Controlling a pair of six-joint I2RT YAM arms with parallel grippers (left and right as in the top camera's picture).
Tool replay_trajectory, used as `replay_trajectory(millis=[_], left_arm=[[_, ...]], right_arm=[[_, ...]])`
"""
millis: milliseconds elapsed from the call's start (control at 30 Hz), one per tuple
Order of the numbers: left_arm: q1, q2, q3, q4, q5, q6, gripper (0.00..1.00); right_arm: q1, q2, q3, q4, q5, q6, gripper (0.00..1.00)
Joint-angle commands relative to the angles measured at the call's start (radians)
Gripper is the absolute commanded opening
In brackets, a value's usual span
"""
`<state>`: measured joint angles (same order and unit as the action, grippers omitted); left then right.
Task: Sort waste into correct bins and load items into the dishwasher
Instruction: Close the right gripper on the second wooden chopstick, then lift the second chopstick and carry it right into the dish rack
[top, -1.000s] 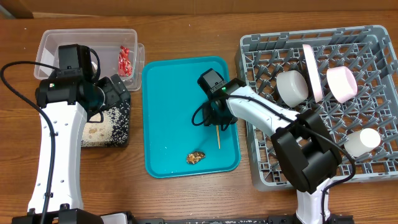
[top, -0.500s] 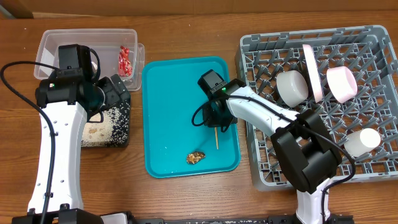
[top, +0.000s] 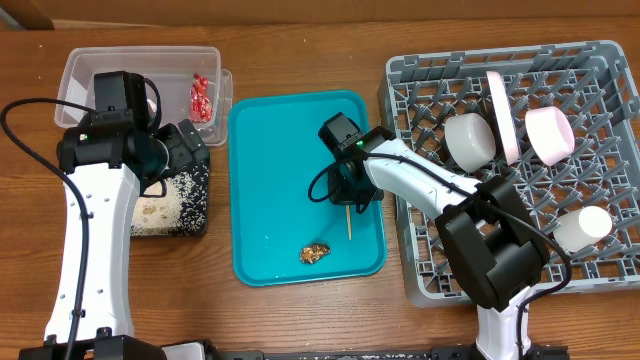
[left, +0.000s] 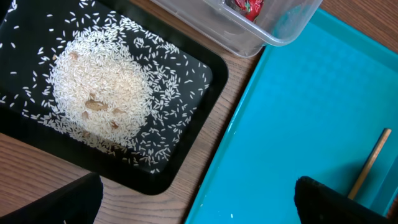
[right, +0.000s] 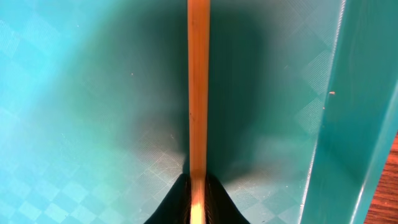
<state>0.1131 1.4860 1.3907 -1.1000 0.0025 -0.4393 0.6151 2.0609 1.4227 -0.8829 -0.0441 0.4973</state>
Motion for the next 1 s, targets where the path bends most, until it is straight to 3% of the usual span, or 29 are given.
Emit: replay_trajectory(millis=[0,433,967], left_arm=[[0.002,-0.018,0.020,0.001,-0.013,-0.010,1.00],[0.002,-0.018,0.020,0.001,-0.013,-0.010,1.00],[0.002,-0.018,0.020,0.001,-0.013,-0.010,1.00]], right_arm=[[0.000,0.029,-0.029,-0.005,0.016,0.009,0.09],[0.000,-0.003,-0.011,-0.076,-0.035,0.003,0.04],[-0.060,-0.359,0.098,-0.346,0.009,-0.222,0.04]])
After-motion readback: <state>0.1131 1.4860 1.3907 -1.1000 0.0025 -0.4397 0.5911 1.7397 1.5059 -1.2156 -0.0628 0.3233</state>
